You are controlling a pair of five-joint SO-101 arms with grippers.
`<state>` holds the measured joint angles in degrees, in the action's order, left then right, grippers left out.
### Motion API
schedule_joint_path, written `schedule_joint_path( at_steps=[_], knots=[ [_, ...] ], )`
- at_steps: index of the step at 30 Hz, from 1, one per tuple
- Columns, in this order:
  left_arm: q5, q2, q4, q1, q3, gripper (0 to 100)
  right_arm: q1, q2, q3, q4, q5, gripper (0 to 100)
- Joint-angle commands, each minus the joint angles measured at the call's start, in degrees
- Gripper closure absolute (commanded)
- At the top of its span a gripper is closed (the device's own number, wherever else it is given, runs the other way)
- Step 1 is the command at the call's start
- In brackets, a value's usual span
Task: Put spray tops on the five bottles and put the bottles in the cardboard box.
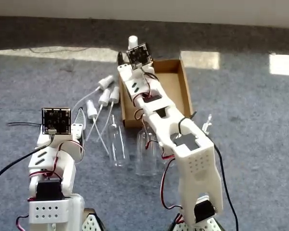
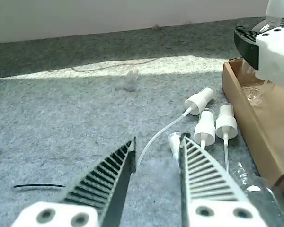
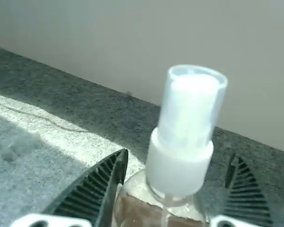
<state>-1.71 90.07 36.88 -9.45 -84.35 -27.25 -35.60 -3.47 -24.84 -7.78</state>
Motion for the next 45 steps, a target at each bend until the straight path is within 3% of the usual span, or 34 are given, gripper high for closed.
schedule_joint_path(
  at_steps=[1,19,33,45],
  knots=[
    [0.1,0.7,-1.3,1.0,0.2,85,-0.1,7.2,0.4,1.9,-0.6,71.6],
    [0.1,0.5,-1.3,1.0,0.2,85,-0.5,28.8,0.7,22.6,-0.4,71.6],
    [0.1,0.5,-1.2,0.9,0.1,85,-0.2,56.7,-1.5,59.6,-0.3,71.7],
    [0.1,0.7,-1.3,1.0,-0.7,85,0.0,78.9,-20.6,86.1,-0.5,71.7]
  ],
)
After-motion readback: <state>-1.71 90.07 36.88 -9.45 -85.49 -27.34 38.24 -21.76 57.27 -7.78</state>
